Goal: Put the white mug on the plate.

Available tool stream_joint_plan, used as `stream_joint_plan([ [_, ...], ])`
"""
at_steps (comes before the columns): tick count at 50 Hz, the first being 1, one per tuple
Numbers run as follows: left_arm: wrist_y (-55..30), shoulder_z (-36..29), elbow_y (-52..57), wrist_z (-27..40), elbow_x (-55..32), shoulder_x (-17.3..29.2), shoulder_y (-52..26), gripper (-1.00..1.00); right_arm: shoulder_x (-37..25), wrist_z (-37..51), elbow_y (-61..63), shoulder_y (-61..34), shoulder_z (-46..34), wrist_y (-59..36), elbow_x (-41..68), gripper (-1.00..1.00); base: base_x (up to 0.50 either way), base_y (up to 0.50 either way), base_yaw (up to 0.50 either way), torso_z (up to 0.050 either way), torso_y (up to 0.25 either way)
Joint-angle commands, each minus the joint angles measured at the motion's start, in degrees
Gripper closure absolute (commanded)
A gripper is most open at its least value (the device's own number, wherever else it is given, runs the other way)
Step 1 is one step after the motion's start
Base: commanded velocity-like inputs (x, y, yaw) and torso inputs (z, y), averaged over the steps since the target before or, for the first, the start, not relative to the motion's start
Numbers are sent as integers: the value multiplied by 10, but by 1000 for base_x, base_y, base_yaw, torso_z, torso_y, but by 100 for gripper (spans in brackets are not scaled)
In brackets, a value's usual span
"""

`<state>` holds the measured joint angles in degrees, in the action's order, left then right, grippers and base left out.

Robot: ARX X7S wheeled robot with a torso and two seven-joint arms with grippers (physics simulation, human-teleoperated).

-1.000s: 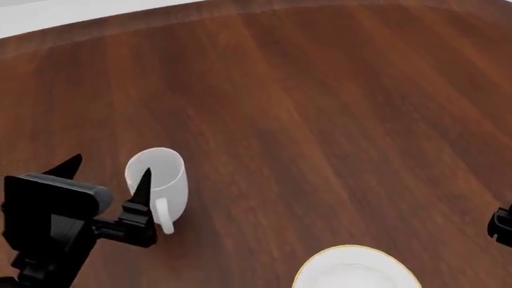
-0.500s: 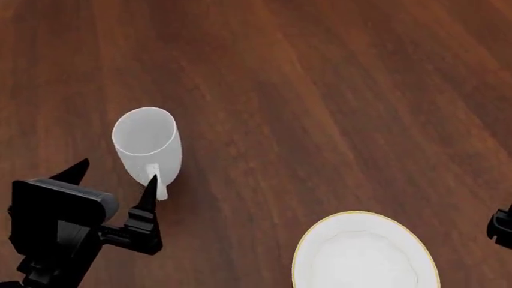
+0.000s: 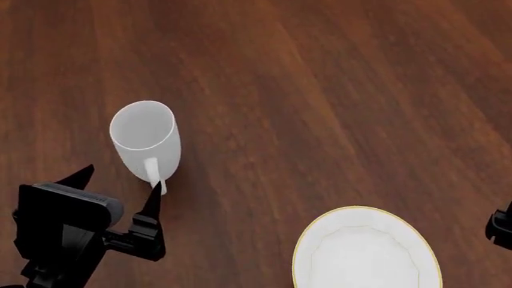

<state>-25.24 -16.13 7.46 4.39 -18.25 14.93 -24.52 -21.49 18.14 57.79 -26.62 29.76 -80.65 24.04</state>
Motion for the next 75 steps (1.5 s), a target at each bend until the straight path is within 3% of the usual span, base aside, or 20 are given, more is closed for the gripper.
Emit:
stream_joint_plan([
  [1,-2,0,-2,3,-4,0,-1,-100,0,4,-4,6,5,8,9,-100,0,0,0,0,0],
  [19,-3,-2,-1,4,-5,1,-1,-100,-2,6,-4,6,6,9,13,-100,0,0,0,0,0],
  [20,-36,109,9,-129,149,-105,20,-100,76,-230,11,-32,-66,-11,-317,-100,0,0,0,0,0],
  [34,-81,90,1,-104,155,-98,-1,-100,78,-256,21,-40,-71,-24,-348,-100,0,0,0,0,0],
  [46,-142,51,-18,-114,147,-104,-65,-100,90,-281,18,-43,-81,-18,-382,-100,0,0,0,0,0],
  [58,-333,31,-47,-78,137,-137,-170,-100,112,-289,2,-29,-79,14,-392,-100,0,0,0,0,0],
  [67,-397,9,-85,-11,124,-142,-225,-100,122,-290,-10,-21,-72,33,-390,-100,0,0,0,0,0],
  [75,-461,32,-76,34,72,-144,-254,-100,124,-292,-15,-21,-69,37,-391,-100,0,0,0,0,0],
])
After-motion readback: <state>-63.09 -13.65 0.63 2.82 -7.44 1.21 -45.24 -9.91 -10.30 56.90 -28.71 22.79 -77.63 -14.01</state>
